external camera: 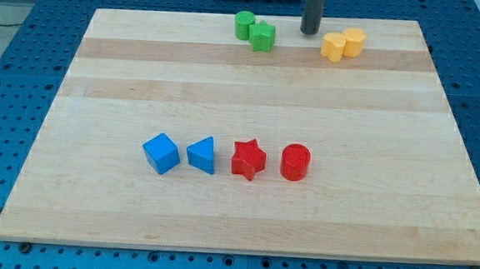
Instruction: Push the green circle parallel to the cube
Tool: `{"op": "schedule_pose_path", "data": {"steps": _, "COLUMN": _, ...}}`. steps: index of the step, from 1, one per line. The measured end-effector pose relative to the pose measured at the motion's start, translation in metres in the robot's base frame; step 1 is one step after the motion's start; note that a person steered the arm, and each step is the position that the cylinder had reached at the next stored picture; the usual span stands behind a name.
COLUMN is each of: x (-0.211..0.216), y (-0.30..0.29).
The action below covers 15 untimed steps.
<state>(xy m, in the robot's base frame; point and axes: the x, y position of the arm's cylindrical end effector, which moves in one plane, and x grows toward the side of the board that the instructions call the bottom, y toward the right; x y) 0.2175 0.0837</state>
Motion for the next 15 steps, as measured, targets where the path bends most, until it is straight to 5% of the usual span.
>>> {"op": "schedule_pose_path", "data": {"steps": 3, "x": -0.001, "y": -0.1}}
{"op": "schedule_pose_path", "data": {"steps": 7, "x": 0.054, "y": -0.222}}
{"op": "schedule_pose_path", "data": {"steps": 13, "x": 0.174, "y": -0.235}}
{"op": "schedule_pose_path", "data": {"steps": 15, "x": 0.196, "y": -0.287}}
